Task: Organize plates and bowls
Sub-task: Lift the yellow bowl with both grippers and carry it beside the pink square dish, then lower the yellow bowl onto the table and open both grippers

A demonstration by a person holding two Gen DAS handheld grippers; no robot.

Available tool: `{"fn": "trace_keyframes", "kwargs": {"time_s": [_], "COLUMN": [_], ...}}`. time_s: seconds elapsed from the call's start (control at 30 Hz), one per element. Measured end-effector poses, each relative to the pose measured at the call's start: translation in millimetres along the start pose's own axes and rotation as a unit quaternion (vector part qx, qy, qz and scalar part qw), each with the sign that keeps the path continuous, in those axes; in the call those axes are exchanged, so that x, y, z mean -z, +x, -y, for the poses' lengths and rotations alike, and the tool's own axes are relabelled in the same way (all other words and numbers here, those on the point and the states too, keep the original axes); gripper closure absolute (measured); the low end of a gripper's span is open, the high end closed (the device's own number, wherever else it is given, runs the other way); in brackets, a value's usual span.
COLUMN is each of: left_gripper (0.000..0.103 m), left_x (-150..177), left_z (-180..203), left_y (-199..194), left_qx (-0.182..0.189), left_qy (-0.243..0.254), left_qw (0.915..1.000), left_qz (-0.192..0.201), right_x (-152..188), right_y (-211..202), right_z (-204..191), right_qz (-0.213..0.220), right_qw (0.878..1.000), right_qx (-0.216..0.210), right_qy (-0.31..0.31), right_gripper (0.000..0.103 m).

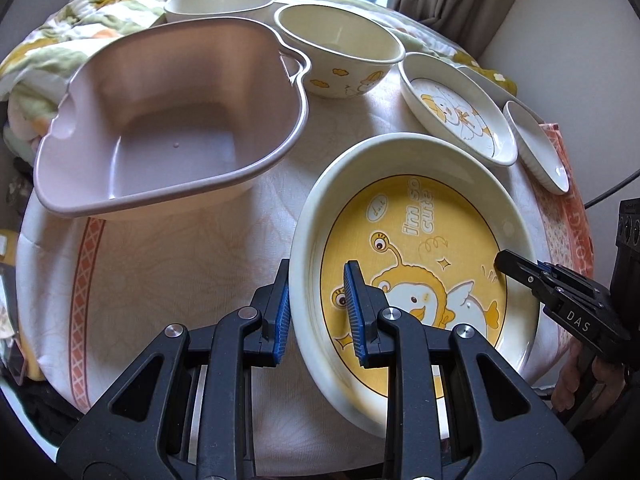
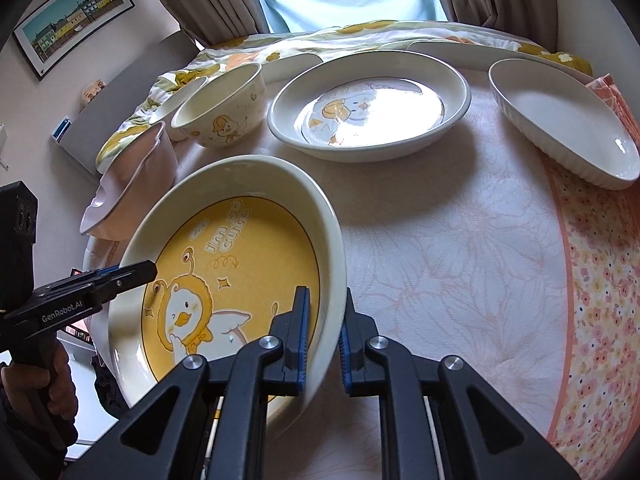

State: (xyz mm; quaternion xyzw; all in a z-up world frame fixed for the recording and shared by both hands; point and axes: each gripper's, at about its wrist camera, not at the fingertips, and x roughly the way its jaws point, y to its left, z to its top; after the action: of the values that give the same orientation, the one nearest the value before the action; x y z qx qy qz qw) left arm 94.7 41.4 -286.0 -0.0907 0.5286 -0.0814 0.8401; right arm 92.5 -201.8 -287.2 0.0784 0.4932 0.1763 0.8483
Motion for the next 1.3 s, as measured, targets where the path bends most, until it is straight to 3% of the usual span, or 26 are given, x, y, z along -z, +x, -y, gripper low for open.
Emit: {"fn": "trace_keyframes", "kwargs": {"time_s": [0.23, 0.43, 0.6, 0.63, 0.67, 0.7, 0.73, 0.77, 0.8, 1.13, 1.3], "left_gripper": [0.081, 0.081, 0.077, 0.077, 0.075, 0.066, 0.055, 0.021, 0.001, 0.0, 0.0], "left_x": [-1, -3, -9, -10, -10, -10, -11, -11, -11, -19, -42], "left_z": [5, 4, 1, 1, 0, -1, 0, 0, 1, 31, 77], "left_y": [1, -5, -6, -8, -11, -13, -16, -18, -22, -67, -104], "left_qx": [-0.008, -0.041, -0.055, -0.055, -0.055, -0.055, -0.057, -0.059, -0.057, -0.025, 0.013], "left_qy": [0.005, 0.015, 0.018, 0.018, 0.018, 0.019, 0.021, 0.022, 0.023, 0.054, 0.104], "left_qw": [0.9999, 0.999, 0.998, 0.9981, 0.9981, 0.9981, 0.998, 0.9978, 0.998, 0.9982, 0.994], "left_qz": [-0.005, 0.001, -0.024, -0.023, -0.02, -0.019, -0.02, -0.02, -0.015, -0.008, 0.03], "right_x": [1, 0, -1, -1, -1, -1, -2, -2, -3, 0, -3], "right_y": [0, -1, -5, -9, -12, -16, -19, -22, -25, -67, -118], "right_z": [1, 1, -1, 0, 0, 1, 1, 2, 2, 5, 18], "right_qz": [-0.002, -0.005, -0.006, -0.001, 0.005, 0.013, 0.018, 0.022, 0.025, 0.041, 0.075], "right_qw": [1.0, 1.0, 1.0, 1.0, 1.0, 1.0, 0.999, 0.999, 0.999, 0.997, 0.991], "right_qx": [0.001, 0.01, 0.02, 0.02, 0.019, 0.015, 0.011, 0.009, 0.009, 0.027, 0.05], "right_qy": [0.004, 0.012, 0.008, 0.014, 0.018, 0.023, 0.028, 0.032, 0.034, 0.065, 0.102], "right_gripper": [0.091, 0.091, 0.088, 0.08, 0.063, 0.05, 0.018, 0.0, 0.0, 0.0, 0.0]}}
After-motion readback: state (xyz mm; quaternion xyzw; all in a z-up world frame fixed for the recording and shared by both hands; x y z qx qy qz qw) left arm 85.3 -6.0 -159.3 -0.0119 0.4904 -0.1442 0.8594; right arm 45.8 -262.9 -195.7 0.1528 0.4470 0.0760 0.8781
